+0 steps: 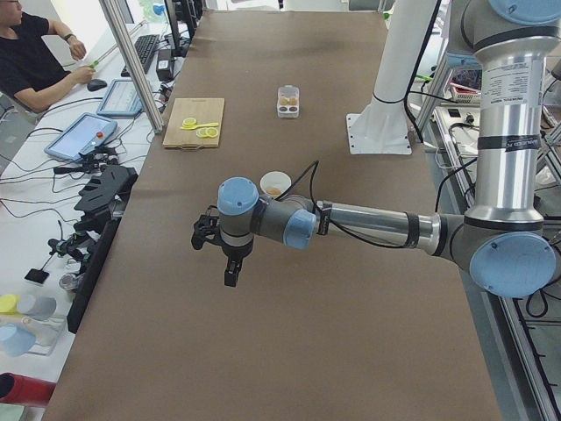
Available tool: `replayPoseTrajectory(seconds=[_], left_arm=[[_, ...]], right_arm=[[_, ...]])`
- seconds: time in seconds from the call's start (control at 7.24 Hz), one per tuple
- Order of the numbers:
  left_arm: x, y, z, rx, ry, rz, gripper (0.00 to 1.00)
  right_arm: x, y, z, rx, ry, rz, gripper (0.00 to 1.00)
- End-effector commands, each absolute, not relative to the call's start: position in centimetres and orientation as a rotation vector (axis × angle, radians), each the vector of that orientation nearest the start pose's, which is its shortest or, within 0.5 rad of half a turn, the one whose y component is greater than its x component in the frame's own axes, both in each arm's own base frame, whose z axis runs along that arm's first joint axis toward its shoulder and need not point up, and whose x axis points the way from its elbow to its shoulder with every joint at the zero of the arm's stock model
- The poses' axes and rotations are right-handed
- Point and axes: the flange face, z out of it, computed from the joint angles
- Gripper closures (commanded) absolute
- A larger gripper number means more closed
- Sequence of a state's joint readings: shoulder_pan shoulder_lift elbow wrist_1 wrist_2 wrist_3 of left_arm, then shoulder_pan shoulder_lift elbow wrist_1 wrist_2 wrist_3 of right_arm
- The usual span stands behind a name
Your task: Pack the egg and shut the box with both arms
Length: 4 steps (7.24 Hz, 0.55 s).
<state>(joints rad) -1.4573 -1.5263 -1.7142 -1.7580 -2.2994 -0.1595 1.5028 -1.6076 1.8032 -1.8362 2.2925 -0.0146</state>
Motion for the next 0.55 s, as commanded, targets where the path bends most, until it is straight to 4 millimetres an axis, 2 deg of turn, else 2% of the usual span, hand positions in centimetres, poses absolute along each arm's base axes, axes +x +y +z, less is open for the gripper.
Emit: replayPoseTrajectory(seconds=[0.0,0.41], left_arm=[[-1.19,-49.25,59.07,0.176,0.755,0.061,0.02],[-1.13,-49.24,59.11,0.173,0.754,0.061,0.02]], right_arm=[[3.59,-46.68,59.20,-0.085,-0.722,-0.053,0.00],[3.58,-46.68,59.19,-0.085,-0.723,-0.053,0.00]])
